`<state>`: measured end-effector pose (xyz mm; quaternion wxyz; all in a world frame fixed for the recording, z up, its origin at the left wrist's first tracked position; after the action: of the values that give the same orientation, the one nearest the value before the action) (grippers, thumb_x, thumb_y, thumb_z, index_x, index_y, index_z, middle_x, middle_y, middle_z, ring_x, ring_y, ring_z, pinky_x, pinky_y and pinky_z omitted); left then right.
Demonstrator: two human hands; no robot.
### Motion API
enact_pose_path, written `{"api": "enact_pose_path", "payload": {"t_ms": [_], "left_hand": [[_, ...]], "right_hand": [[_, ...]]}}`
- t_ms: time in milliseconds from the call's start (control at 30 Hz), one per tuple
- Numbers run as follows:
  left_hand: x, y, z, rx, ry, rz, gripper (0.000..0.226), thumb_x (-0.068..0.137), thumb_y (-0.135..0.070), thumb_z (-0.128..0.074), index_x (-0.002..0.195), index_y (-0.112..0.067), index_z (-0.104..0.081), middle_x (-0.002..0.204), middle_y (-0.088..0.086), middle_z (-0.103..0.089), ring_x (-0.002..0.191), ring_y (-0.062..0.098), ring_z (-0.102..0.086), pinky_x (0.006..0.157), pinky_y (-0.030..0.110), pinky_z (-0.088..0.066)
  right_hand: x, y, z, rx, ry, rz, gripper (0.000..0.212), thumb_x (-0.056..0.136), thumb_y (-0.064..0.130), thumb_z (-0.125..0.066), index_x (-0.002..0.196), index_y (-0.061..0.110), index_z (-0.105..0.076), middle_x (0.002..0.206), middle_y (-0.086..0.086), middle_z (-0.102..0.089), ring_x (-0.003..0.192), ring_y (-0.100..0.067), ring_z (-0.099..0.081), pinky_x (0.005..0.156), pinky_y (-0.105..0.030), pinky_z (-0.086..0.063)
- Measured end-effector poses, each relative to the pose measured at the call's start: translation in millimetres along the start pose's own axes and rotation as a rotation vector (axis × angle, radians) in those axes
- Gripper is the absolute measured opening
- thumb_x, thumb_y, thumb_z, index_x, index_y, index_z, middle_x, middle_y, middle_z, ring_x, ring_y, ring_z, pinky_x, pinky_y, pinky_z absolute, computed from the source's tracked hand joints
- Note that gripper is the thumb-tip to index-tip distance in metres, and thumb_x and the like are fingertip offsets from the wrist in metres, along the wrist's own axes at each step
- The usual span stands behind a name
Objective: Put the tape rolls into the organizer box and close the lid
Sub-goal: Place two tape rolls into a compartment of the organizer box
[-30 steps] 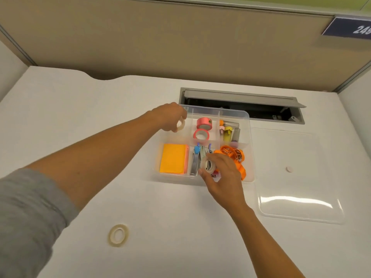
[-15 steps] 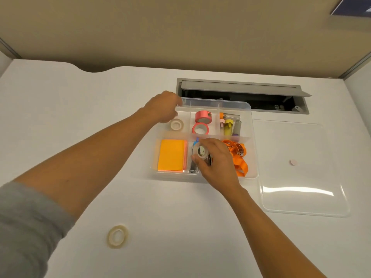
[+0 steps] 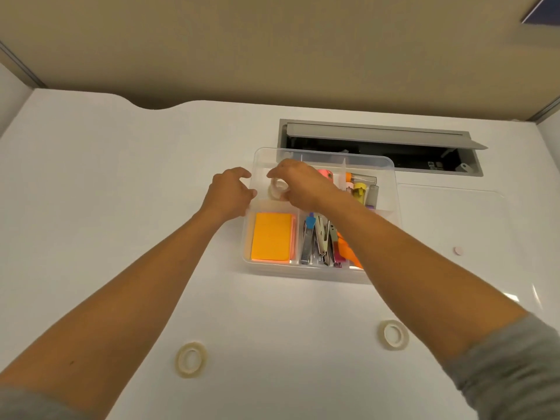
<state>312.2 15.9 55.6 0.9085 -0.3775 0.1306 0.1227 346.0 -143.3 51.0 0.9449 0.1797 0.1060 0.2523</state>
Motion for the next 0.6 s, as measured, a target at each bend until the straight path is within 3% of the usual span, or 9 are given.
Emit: {"api": "enact_pose_path", "payload": {"t_ms": [133, 333, 600], "left_hand": [[-0.2, 2.8, 2.7, -0.084, 0.025, 0.042, 0.044, 0.085, -0.016, -0.070, 0.126, -0.012, -0.055, 0.091, 0.016, -0.072, 0.064, 0.024, -0.070, 0.071, 0.038, -0.061], [0.3, 3.5, 3.8, -0.124, 0.049, 0.054, 0.044, 0.085, -0.016, -0.070, 0.126, -0.014, -0.055, 0.093, 0.015, -0.072, 0.064, 0.023, -0.070, 0.068, 0.037, -0.061], [0.5, 5.0, 3.7, -0.155, 0.065, 0.051, 0.044, 0.084, -0.013, -0.071, 0.125, -0.013, -0.056, 0.084, 0.013, -0.071, 0.064, 0.025, -0.070, 0.066, 0.039, -0.062]], "right_hand": [[18.5, -2.2, -12.1, -0.104, 0.116, 0.053, 0.056, 0.081, 0.004, -0.068, 0.132, 0.021, -0.052, 0.136, -0.006, -0.051, 0.116, -0.029, -0.051, 0.092, -0.036, -0.043], [28.7, -6.7, -22.6, -0.141, 0.163, 0.084, 0.038, 0.090, 0.012, -0.060, 0.127, 0.017, -0.057, 0.128, -0.009, -0.054, 0.107, -0.030, -0.053, 0.089, -0.035, -0.044], [34.2, -4.8, -22.2, -0.155, 0.229, 0.125, 0.034, 0.092, 0.013, -0.056, 0.125, 0.014, -0.058, 0.121, -0.012, -0.058, 0.104, -0.030, -0.054, 0.085, -0.035, -0.044]]}}
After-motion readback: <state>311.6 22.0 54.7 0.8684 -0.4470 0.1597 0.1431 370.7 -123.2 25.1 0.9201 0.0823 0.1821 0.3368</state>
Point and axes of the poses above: each hand's wrist, its own x-axis towards the middle knuckle, its own z-axis out of the back of the hand, y = z × x, the point moved 3 cm from there along x, towards the middle knuckle
